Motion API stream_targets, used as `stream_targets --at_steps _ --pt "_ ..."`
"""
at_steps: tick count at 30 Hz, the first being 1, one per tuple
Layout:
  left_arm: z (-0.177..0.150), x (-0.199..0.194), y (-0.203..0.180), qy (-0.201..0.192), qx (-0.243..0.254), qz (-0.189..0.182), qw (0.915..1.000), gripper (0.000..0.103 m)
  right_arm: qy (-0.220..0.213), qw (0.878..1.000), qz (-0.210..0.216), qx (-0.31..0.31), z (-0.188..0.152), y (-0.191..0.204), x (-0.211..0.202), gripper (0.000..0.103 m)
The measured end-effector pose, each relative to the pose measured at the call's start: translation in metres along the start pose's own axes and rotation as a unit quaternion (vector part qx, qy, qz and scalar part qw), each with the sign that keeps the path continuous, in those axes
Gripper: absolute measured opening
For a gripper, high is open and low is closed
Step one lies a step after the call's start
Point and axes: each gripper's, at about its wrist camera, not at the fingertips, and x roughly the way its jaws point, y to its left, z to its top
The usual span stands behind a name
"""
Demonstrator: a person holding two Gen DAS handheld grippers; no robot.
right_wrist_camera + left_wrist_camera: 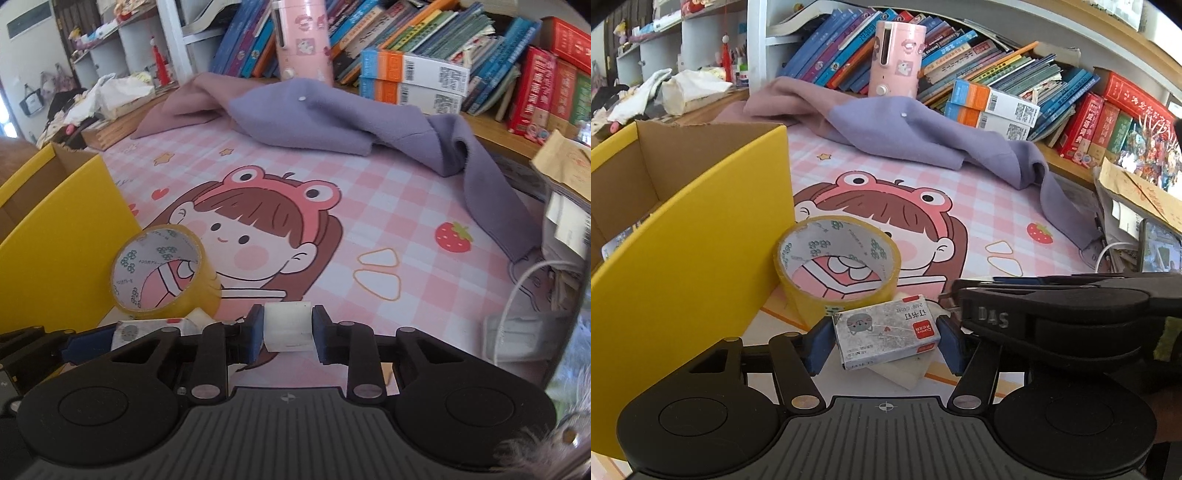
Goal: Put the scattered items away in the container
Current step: 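Close the left tool on the small white box while the right tool grasps the white charger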
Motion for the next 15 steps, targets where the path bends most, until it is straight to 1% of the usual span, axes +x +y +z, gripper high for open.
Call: stream_targets --at_steps 8,15 --pt "-0.004 -0.017 0.002 -0.01 0.039 -0.014 0.9991 0.058 -0.005 1.0 -0.023 0.017 -0.009 -0.004 -0.019 0.026" --pt "-0.01 -0.037 0.006 0.0 0.082 -0.047 0.9955 0.058 -0.001 0.999 -0.028 0.022 -0.025 0.002 -0.039 0.026"
